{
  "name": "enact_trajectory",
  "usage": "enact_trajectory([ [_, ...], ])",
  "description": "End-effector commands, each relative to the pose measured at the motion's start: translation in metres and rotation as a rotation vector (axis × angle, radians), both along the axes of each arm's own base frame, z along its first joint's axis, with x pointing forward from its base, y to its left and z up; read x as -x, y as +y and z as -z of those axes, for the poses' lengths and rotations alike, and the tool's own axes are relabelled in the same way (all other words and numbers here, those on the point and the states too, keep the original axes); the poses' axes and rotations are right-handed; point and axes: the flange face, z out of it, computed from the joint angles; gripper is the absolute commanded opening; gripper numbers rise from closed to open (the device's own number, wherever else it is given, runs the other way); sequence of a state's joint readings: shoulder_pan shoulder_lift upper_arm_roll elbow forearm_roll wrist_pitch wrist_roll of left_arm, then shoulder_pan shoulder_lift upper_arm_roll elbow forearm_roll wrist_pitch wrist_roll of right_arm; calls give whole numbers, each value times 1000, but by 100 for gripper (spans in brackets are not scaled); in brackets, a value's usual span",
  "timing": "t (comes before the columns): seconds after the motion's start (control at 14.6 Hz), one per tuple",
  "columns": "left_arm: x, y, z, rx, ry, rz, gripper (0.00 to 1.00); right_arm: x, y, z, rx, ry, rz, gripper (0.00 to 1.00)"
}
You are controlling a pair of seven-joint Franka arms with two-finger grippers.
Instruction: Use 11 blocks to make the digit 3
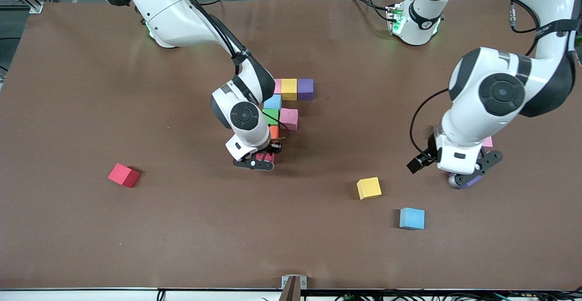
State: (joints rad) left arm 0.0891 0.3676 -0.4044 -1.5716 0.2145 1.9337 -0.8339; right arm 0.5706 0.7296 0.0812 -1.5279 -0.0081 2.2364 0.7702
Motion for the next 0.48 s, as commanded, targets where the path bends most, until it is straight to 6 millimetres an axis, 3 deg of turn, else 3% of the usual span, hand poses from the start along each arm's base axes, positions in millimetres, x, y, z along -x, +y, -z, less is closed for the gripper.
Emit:
enact_trajectory([
  [0.0, -1, 21, -7, 6, 25, 82, 100, 8, -3, -6, -7, -4, -19, 0],
  [0.21, -1, 27, -3, -8, 44, 141, 100, 9, -1, -6, -9, -5, -21, 0],
  [0.41, 1, 27, 15, -17, 89, 169, 100, 11, 1, -6, -16, 3, -15, 0],
])
